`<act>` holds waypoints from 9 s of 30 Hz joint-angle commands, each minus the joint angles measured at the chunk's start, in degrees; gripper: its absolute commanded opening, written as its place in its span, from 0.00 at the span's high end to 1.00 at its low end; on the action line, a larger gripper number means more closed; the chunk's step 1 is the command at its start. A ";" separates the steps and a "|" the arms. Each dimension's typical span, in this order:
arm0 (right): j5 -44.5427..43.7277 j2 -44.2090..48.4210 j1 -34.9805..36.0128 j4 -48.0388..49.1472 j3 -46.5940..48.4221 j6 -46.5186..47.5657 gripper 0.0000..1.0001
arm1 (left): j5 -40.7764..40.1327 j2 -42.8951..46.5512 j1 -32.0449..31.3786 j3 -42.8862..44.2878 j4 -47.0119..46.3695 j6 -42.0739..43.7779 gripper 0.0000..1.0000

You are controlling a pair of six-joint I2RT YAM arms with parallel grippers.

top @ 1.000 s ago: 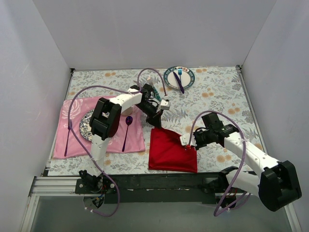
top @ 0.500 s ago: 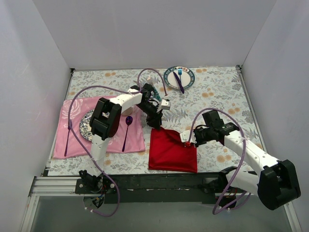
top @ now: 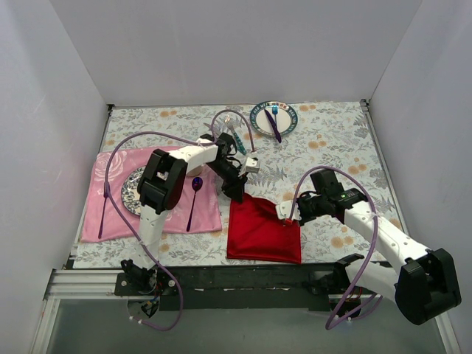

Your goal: Fold the napkin into a case and place the utensils inside

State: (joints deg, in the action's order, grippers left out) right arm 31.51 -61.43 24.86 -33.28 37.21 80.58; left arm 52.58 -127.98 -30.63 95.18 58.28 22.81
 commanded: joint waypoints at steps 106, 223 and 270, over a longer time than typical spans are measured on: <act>8.48 -27.43 -6.92 -8.29 22.11 -44.08 0.59 | -9.00 47.46 -14.57 -49.75 -20.40 -7.41 0.57; 14.73 -38.26 -11.60 -10.58 31.35 -26.97 0.99 | -13.11 30.84 11.38 -30.56 -43.07 -59.55 0.15; 2.95 -0.89 7.66 -7.59 -6.01 17.60 0.99 | -13.73 41.51 -1.27 -38.59 -48.52 -27.83 0.62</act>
State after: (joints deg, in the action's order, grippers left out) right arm 33.17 -62.94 32.27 -40.23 31.05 96.38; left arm 40.01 -82.96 -30.79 51.79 11.99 -12.19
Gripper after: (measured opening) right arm 0.024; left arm 0.427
